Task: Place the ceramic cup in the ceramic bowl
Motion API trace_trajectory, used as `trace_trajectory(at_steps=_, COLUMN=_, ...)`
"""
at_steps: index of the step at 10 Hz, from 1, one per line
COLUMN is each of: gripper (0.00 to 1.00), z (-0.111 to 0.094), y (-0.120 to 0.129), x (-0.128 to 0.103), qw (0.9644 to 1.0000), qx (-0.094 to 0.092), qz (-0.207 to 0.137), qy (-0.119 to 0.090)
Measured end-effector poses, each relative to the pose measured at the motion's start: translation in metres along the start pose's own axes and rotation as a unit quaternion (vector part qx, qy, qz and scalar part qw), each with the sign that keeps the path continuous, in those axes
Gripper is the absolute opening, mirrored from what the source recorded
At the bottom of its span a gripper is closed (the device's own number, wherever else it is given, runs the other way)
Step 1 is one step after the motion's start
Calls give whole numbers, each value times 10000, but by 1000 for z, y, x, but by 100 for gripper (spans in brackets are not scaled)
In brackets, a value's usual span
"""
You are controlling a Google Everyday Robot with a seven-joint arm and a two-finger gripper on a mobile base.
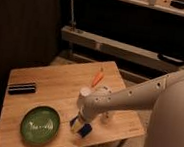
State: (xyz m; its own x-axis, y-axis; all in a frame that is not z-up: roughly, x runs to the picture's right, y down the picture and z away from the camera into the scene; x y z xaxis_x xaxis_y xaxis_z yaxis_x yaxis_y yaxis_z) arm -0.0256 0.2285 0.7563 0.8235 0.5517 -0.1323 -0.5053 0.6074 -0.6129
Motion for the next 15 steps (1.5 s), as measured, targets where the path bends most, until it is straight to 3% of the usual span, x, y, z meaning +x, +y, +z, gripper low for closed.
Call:
trace_trajectory(at_steps=2, gripper=80, z=-16, y=-15, x=-14, qw=9996, qx=182, qz=-70, qy=201)
trace_trajectory(at_steps=7, gripper=80, z=-85, y=-110, x=-67, qw=9961, qx=544, qz=-109, qy=688)
trace_trajectory(at_steps=12, gripper=80, z=-93, y=-120, x=-71, qw=9953, qx=587, qz=-119, qy=764)
trace_trajectory(at_steps=15, gripper=80, z=-87, y=-108, x=-92, qw=9957, qx=582, qz=-143, qy=708)
